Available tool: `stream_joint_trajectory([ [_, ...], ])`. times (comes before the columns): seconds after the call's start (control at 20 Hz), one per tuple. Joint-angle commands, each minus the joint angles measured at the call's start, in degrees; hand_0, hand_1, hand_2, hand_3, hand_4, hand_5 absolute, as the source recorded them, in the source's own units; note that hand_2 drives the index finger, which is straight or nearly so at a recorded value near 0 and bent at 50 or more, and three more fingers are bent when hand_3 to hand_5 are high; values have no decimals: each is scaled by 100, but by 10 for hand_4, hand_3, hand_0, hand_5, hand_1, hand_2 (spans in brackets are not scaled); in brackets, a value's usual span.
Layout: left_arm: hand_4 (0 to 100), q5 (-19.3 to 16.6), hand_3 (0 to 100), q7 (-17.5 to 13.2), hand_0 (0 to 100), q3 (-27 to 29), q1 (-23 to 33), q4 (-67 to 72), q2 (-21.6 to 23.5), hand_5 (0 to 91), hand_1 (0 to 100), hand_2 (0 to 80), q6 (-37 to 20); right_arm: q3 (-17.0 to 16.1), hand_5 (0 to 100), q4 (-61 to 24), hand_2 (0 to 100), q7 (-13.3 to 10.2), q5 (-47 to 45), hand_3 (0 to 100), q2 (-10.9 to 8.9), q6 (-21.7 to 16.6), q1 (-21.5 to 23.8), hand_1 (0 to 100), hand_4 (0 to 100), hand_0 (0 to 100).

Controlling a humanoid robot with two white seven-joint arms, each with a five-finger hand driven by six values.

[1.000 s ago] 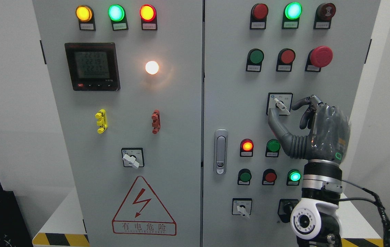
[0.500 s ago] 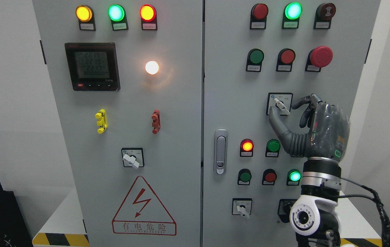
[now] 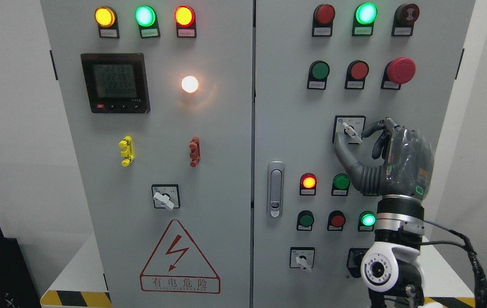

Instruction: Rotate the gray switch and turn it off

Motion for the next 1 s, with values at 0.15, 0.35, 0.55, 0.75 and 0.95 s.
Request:
stream_joint_trajectory([
  [0.15,0,114,0,-13,120,44,-53,-141,-4,0,389,0,-3,114,1000,112,598,1,0,972,0,73,-83,416,1000,145],
  [0.35,0,114,0,-21,120,44,-53,-141,-4,0,389,0,-3,114,1000,120,603,1,0,974,0,81,-91,414,1000,158],
  [0.55,0,114,0,-21,120,44,-53,-141,-4,0,389,0,-3,114,1000,129,605,1,0,976,-9,81,-92,420,1000,164],
  [0.75,0,114,0,-21,120,44,-53,-141,5,0,389,0,-3,123,1000,129,609,1,0,977,-9,81,-92,424,1000,173],
  [0.95,0,114,0,-21,120,44,-53,-141,5,0,389,0,-3,123,1000,129,612,1,0,978,-9,81,-91,432,1000,187],
])
